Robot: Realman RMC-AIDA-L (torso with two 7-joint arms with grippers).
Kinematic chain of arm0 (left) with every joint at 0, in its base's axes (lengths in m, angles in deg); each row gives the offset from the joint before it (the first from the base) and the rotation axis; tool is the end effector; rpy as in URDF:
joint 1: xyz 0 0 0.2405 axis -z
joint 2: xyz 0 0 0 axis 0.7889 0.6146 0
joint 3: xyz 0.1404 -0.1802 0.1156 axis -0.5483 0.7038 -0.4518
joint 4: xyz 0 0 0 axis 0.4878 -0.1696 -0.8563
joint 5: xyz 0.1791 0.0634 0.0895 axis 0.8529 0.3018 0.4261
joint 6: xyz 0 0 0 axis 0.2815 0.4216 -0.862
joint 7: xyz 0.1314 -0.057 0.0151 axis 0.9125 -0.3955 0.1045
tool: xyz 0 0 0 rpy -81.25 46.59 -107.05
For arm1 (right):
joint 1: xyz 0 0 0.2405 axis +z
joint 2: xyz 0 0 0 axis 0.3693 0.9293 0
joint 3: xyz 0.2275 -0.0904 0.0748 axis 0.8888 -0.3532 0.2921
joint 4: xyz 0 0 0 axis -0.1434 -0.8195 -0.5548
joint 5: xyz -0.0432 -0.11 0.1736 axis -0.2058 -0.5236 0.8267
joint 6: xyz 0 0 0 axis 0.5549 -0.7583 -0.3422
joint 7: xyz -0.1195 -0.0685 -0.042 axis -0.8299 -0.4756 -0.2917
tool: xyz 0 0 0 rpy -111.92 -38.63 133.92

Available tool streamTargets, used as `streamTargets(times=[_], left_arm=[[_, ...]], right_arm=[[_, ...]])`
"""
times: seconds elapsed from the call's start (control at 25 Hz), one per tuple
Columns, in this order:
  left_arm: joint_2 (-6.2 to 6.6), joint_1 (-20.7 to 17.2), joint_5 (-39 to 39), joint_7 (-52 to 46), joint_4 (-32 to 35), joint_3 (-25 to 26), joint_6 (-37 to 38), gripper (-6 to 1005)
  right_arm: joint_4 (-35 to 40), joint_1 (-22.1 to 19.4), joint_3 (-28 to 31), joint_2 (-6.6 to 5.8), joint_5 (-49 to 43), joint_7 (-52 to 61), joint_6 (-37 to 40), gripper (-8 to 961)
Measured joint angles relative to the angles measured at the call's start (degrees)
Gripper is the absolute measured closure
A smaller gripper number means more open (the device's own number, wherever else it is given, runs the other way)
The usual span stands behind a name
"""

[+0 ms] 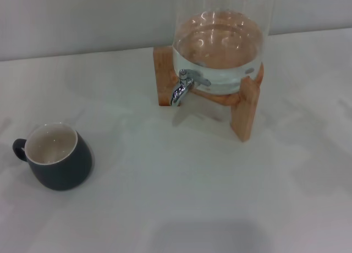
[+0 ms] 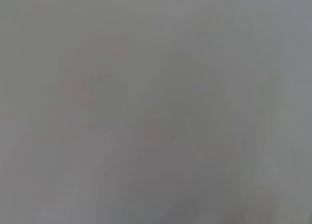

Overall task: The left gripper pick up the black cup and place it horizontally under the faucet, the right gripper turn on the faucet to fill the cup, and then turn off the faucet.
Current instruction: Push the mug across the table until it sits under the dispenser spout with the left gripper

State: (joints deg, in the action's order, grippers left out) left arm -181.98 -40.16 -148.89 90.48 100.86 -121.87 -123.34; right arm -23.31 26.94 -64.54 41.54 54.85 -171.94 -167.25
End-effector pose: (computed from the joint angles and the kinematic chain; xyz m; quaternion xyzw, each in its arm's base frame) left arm -0.3213 0.3001 0.0660 -0.7530 -0.2997 -0.4387 0.3881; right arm 0.3548 0.2474 0.1690 -0.7732 0.2399 0.3503 0.4710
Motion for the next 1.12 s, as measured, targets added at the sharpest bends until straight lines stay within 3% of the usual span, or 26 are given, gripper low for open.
streamTargets(times=[0.84, 1.12], left_arm=[[0.0, -0.2, 0.0, 0.9, -0.5, 1.0, -0.3, 120], [-0.18, -1.8, 0.2, 5.0, -2.1, 1.0, -0.4, 120]], right_arm=[[0.5, 0.0, 0.1, 0.16, 0.4, 0.1, 0.0, 324], [0.7, 0.0, 0.3, -0.02, 0.5, 0.2, 0.1, 323]])
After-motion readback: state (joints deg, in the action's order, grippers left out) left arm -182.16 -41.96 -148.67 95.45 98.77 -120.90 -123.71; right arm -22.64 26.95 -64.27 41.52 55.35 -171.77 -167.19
